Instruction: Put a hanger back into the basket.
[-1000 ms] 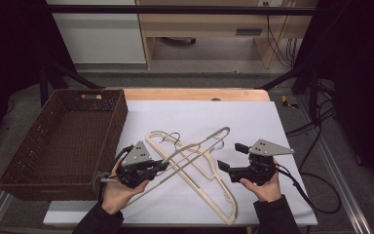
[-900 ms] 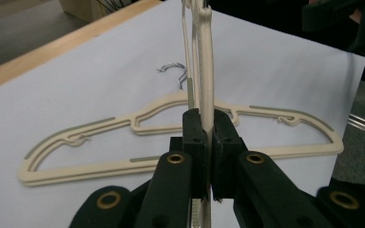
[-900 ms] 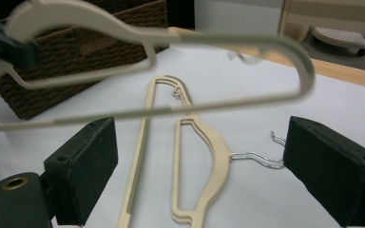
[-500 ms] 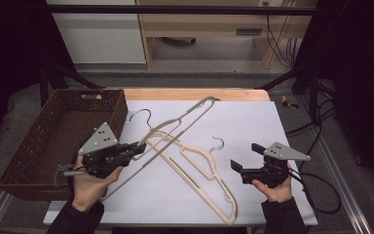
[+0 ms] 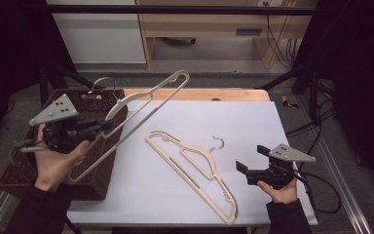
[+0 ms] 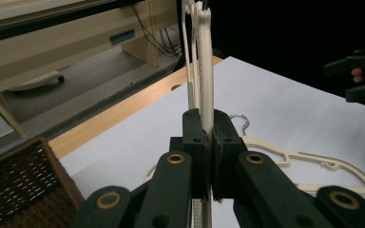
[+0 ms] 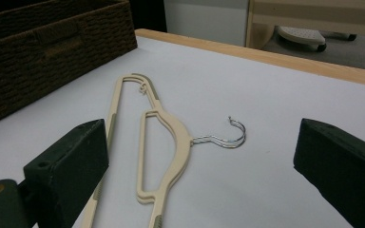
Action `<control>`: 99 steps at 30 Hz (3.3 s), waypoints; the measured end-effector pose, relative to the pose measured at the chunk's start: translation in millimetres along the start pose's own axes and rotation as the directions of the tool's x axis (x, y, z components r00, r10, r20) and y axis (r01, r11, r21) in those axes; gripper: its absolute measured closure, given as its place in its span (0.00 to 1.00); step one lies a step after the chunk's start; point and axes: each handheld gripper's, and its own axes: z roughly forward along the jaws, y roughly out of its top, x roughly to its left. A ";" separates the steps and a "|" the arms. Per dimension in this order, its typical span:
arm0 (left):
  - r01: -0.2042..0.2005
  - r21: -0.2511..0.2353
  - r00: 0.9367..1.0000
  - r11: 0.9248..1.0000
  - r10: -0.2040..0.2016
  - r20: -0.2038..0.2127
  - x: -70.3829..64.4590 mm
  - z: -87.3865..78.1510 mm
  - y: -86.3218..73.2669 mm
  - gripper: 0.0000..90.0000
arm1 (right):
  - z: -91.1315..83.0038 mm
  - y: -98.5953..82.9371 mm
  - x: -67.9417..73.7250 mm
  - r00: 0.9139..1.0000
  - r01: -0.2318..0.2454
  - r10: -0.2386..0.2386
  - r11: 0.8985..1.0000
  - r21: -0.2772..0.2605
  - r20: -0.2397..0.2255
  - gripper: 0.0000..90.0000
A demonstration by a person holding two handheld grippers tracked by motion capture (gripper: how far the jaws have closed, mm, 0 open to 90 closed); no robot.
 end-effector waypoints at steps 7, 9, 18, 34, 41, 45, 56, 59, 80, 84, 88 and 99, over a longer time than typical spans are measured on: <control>0.013 0.032 0.998 0.999 -0.011 -0.054 40.1 -7.4 -6.0 0.96 | 0.3 -0.5 -0.1 1.000 0.008 -0.008 1.000 0.006 -0.001 0.05; 0.025 0.045 0.998 0.999 -0.022 -0.065 51.2 -8.8 -11.4 0.96 | 0.0 -0.4 -0.1 1.000 0.007 -0.007 1.000 0.005 -0.001 0.05; 0.062 0.096 0.990 0.993 -0.049 -0.132 92.8 -19.3 -42.6 0.96 | -1.1 -0.1 -0.5 1.000 0.008 -0.008 1.000 0.002 0.002 0.05; 0.146 0.152 0.971 0.977 -0.112 -0.213 136.2 -32.1 -89.9 0.96 | 0.2 -0.4 -0.4 1.000 0.009 -0.009 1.000 0.007 0.000 0.05; 0.175 0.163 0.968 0.971 -0.139 -0.210 145.4 -36.3 -109.3 0.96 | 1.0 -0.6 -0.1 1.000 0.007 -0.007 1.000 0.010 0.005 0.05; 0.191 0.178 0.966 0.965 -0.154 -0.206 147.7 -38.9 -120.1 0.96 | 1.0 -0.6 -0.1 1.000 0.006 -0.006 1.000 0.012 0.004 0.05; 0.239 0.248 0.954 0.939 -0.180 -0.238 152.1 -20.6 -150.2 0.96 | 3.1 -1.4 0.7 1.000 0.007 -0.007 1.000 0.023 0.002 0.05; 0.262 0.277 0.948 0.925 -0.193 -0.251 153.9 -10.4 -160.3 0.96 | 2.8 -1.4 0.5 1.000 0.009 -0.009 1.000 0.022 0.002 0.05; 0.441 0.376 0.851 0.815 -0.246 -0.465 170.5 -4.5 -184.2 0.63 | 4.1 -1.9 1.9 1.000 0.009 -0.009 1.000 0.024 -0.006 0.05; 0.473 0.392 0.831 0.789 -0.251 -0.497 173.1 -1.4 -187.4 0.52 | 4.2 -2.1 2.1 1.000 0.012 -0.011 1.000 0.026 -0.009 0.05; 0.509 0.394 0.810 0.765 -0.271 -0.520 176.0 1.2 -191.6 0.43 | 4.3 -2.2 2.1 1.000 0.012 -0.012 1.000 0.025 -0.009 0.05; 0.548 0.433 0.796 0.715 -0.287 -0.533 179.3 3.5 -197.2 0.36 | 3.8 -1.7 2.3 1.000 0.008 -0.008 1.000 0.021 -0.012 0.06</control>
